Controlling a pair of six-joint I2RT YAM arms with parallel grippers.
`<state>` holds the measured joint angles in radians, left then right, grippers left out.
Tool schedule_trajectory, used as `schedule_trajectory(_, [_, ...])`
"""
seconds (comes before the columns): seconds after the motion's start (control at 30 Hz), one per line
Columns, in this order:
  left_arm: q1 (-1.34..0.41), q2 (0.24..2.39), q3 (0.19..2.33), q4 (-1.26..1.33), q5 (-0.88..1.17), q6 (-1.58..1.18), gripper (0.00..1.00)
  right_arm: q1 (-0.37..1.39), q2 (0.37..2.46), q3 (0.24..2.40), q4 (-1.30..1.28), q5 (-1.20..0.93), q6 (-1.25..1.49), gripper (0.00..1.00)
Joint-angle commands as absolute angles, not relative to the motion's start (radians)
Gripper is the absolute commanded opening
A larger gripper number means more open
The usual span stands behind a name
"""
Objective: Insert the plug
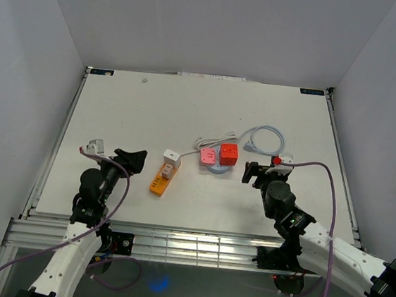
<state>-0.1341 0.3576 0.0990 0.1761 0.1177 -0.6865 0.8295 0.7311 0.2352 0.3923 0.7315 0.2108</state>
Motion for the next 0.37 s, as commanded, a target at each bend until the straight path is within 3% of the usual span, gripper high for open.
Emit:
schedule_trajectory(0.0, [-0.135,0.356,0.086,0.229,0.135,-0.663,0.98,0.83,0.73,0.229,0.423,0.818,0.258,0.89])
schedule_trajectory(0.33, [-0.137,0.36,0.081,0.241,0.144,-0.663,0.98,0.831,0.733,0.227,0.425,0.781,0.255,0.89])
